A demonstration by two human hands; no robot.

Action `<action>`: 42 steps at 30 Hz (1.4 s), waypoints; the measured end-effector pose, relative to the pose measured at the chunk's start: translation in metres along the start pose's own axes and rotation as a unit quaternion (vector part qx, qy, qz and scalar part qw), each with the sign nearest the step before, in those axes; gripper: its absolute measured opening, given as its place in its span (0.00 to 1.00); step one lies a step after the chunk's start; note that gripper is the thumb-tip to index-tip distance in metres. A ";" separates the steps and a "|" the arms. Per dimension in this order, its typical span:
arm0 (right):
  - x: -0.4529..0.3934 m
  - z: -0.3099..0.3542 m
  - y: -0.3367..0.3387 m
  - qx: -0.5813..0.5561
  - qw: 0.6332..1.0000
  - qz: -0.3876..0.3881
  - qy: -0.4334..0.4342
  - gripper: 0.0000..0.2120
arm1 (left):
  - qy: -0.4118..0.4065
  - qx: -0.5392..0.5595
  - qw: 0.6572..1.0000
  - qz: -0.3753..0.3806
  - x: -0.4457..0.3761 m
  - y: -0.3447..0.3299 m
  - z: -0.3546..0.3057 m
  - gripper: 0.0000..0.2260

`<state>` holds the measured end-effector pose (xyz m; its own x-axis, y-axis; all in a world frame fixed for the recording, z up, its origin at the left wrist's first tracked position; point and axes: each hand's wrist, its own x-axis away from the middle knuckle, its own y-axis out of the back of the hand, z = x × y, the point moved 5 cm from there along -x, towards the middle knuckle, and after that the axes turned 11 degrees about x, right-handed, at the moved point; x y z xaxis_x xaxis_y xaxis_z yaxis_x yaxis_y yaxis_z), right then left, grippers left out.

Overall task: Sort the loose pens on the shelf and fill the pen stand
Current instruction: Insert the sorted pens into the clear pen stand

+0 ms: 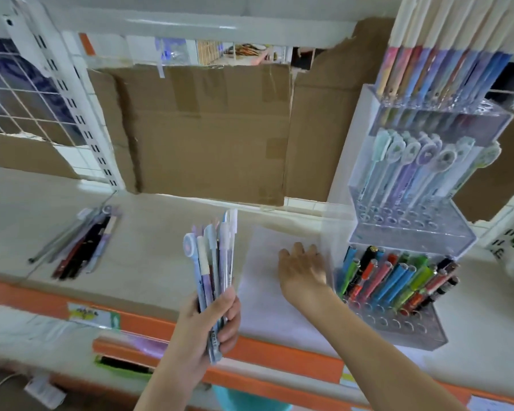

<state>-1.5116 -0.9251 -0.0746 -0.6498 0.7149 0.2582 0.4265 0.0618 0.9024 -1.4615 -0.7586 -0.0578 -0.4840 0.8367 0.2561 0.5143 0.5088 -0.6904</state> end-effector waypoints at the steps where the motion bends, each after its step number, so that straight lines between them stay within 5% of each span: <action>1: 0.001 -0.003 0.001 0.005 1.000 0.003 -0.006 0.19 | 0.000 0.001 1.000 0.012 0.000 0.000 -0.001 0.30; 7: 0.004 -0.008 -0.006 -0.049 0.998 0.039 0.010 0.20 | 0.012 0.011 0.999 0.041 -0.005 -0.001 0.000 0.11; 13: 0.003 -0.008 -0.013 -0.115 0.992 0.000 0.051 0.18 | 0.027 -0.015 0.999 0.027 -0.007 -0.002 0.005 0.16; 16: 0.010 -0.016 0.003 -0.233 0.967 -0.099 0.041 0.12 | -0.001 -0.027 0.999 -0.023 -0.007 -0.003 0.004 0.16; 18: 0.027 -0.027 0.018 -0.433 0.885 -0.173 0.003 0.06 | -0.021 -0.038 0.997 -0.059 -0.009 -0.003 0.003 0.12; 21: 0.065 -0.042 0.042 -0.683 0.692 -0.233 0.005 0.08 | -0.047 -0.063 0.992 -0.101 -0.013 -0.001 0.002 0.11; 23: 0.082 -0.043 0.054 -0.722 0.639 -0.263 0.039 0.09 | -0.052 -0.077 0.990 -0.110 -0.014 -0.004 0.003 0.12; 34: 0.079 -0.047 0.058 -0.644 0.706 -0.292 0.040 0.12 | -0.060 -0.108 0.990 -0.074 -0.014 -0.029 0.010 0.13; 42: 0.081 -0.036 0.052 -0.626 0.740 -0.233 0.081 0.17 | -0.074 -0.131 0.986 -0.079 -0.012 -0.037 0.011 0.06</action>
<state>-1.5649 -0.8886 0.0057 -0.6526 0.7202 -0.2355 -0.7189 -0.4903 0.4928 -1.4825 -0.7893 -0.0423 -0.6602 0.7146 0.2313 0.5802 0.6807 -0.4472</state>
